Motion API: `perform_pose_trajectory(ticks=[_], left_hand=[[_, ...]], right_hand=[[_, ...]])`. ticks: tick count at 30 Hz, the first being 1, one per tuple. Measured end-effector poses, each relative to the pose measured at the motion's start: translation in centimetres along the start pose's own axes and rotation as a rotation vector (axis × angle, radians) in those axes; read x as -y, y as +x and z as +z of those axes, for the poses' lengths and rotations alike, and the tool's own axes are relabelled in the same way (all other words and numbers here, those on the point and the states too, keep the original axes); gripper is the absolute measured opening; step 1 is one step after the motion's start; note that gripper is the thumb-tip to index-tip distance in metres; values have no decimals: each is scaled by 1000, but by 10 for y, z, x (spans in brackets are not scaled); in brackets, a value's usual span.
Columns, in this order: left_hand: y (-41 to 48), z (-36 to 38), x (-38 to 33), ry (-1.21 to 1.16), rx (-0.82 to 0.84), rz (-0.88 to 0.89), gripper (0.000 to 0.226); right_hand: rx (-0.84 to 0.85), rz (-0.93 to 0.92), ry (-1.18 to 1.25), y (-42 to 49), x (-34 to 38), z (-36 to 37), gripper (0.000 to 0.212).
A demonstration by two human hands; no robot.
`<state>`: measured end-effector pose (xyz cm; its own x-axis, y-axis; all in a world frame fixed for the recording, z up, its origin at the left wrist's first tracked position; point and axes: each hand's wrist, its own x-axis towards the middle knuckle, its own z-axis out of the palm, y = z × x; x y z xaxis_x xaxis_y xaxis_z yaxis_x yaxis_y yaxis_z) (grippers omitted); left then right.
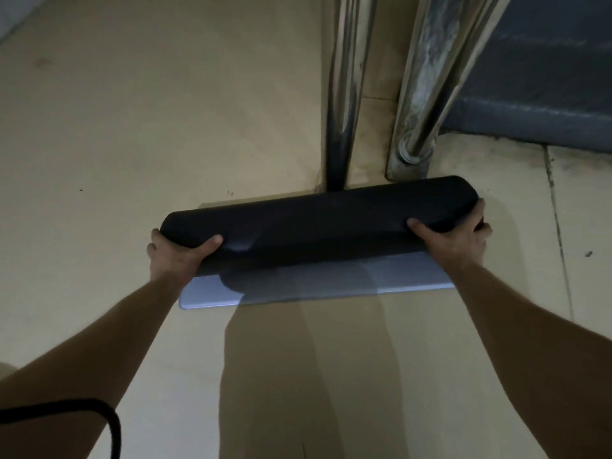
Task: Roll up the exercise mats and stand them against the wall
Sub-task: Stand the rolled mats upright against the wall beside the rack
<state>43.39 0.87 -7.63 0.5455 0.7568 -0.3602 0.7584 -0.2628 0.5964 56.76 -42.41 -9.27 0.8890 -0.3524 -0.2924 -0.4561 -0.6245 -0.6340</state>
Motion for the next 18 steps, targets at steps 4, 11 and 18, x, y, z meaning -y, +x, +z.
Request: perform_pose_trajectory(ticks=[4, 11, 18], left_hand=[[5, 1, -14, 226, -41, -1, 127], [14, 10, -2, 424, 7, 88, 128], [-8, 4, 19, 861, 41, 473, 127]], right_hand=[[-8, -61, -234, -15, 10, 8, 139], [106, -180, -778, -15, 25, -7, 149], [607, -599, -913, -11, 126, 28, 142]])
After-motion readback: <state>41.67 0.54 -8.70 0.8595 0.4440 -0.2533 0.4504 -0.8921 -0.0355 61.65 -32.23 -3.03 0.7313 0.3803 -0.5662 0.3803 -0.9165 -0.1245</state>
